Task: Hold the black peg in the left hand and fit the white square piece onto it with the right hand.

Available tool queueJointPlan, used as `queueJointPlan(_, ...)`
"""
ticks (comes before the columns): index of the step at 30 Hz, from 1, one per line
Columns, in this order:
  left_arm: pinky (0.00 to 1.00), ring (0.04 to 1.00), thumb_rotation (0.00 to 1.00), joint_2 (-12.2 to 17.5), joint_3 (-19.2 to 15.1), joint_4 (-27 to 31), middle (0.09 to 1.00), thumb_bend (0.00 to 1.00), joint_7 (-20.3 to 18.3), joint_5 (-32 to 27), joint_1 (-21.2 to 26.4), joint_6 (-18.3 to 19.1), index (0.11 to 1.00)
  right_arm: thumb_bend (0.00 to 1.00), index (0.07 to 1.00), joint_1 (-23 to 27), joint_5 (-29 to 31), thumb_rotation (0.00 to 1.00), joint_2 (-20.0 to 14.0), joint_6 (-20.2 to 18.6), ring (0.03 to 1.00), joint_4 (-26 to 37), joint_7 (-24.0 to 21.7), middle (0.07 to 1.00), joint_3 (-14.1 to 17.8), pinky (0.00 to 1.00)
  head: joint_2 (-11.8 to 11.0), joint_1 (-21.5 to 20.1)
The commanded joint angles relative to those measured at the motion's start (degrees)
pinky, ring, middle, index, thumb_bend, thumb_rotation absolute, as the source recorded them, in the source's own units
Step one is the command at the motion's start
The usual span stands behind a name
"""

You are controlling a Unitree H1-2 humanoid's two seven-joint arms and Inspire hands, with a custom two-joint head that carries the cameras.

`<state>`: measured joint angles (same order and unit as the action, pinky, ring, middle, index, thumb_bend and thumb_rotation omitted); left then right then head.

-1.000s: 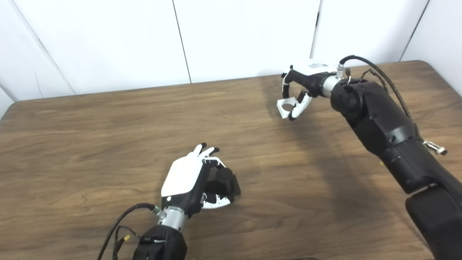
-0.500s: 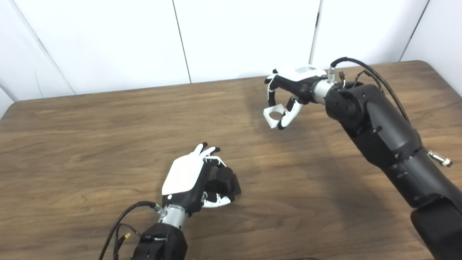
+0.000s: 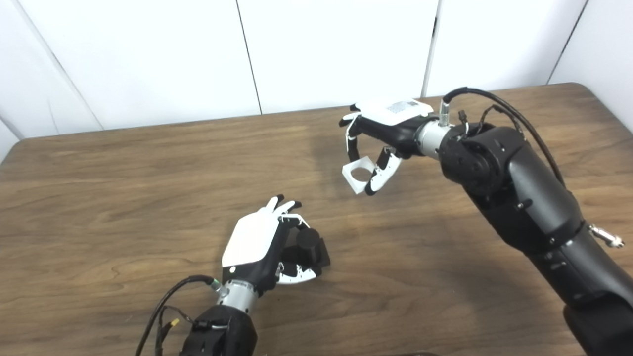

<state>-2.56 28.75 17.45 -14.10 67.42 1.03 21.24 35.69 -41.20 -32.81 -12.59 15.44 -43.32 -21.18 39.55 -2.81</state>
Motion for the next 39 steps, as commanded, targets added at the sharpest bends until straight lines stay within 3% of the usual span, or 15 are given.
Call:
queueJointPlan(1,0.94,0.988,0.07,-0.11,-0.15,-0.42,0.899,0.52,-0.04,0.75,0.81,-0.20,0.491,0.52,0.489,1.64,0.29,0.15,0.32,-0.67,1.000,3.34,-0.34,0.917,1.30,0.98,0.04,-0.08)
queueJointPlan(18,0.94,0.991,0.07,-0.17,-0.30,-0.43,0.899,0.52,0.03,0.42,0.82,-0.21,0.491,0.52,0.490,-0.12,1.91,0.15,2.94,-1.02,1.000,11.66,-3.92,0.911,0.85,0.99,0.53,0.33)
queueJointPlan(39,0.95,0.993,0.07,-0.57,-0.16,-0.57,0.900,0.52,0.38,0.26,0.85,-0.23,0.491,0.52,0.488,-1.83,1.74,0.15,4.90,-0.10,1.000,14.01,-7.34,0.898,-0.53,0.97,1.10,0.54)
